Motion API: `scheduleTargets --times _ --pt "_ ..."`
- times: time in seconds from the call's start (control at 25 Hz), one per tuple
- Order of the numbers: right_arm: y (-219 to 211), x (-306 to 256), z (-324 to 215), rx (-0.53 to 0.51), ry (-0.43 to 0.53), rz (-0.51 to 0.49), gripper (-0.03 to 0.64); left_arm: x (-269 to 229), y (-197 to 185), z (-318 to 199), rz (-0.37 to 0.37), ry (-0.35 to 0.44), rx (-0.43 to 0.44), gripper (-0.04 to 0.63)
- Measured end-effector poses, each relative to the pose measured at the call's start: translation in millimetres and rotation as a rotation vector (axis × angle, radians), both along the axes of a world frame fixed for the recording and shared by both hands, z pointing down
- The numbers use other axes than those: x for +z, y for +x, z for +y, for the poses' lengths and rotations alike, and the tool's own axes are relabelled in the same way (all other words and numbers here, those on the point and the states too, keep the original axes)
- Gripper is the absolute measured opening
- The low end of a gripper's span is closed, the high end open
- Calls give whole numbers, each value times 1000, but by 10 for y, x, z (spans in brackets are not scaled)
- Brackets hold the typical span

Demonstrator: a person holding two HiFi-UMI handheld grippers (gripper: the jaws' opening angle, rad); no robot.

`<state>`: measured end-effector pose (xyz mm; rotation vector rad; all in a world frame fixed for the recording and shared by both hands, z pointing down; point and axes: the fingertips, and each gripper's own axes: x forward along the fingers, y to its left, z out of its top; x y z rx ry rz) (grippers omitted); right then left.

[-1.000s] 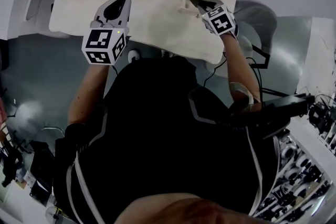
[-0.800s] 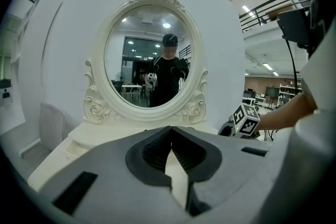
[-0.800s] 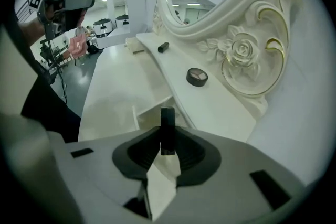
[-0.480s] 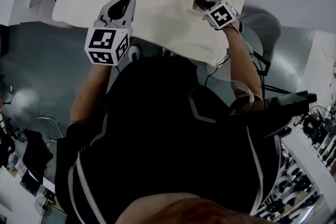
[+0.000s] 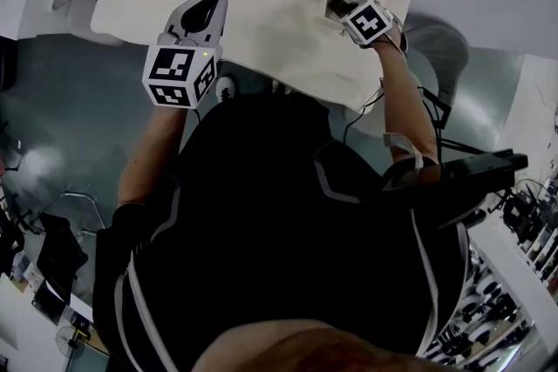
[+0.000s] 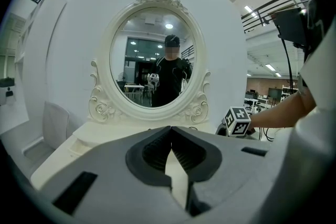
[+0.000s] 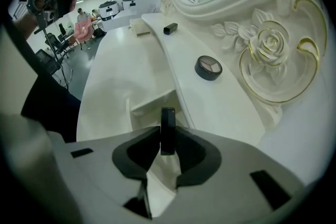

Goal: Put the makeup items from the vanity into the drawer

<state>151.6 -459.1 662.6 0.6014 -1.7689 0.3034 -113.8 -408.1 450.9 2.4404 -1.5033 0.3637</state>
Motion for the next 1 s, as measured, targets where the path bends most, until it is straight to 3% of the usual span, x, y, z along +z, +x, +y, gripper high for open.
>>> scheduleTargets --times 0.4,0.72,1.0 --pt "-3 -29 -69 5 10 14 106 -44 -68 16 2 2 -1 5" --pt "35 -61 -78 107 -5 -56 148 -62 -85 -83 6 11 31 5" --pt "63 -355 -39 174 47 -123 173 -119 -19 -137 14 26 81 5"
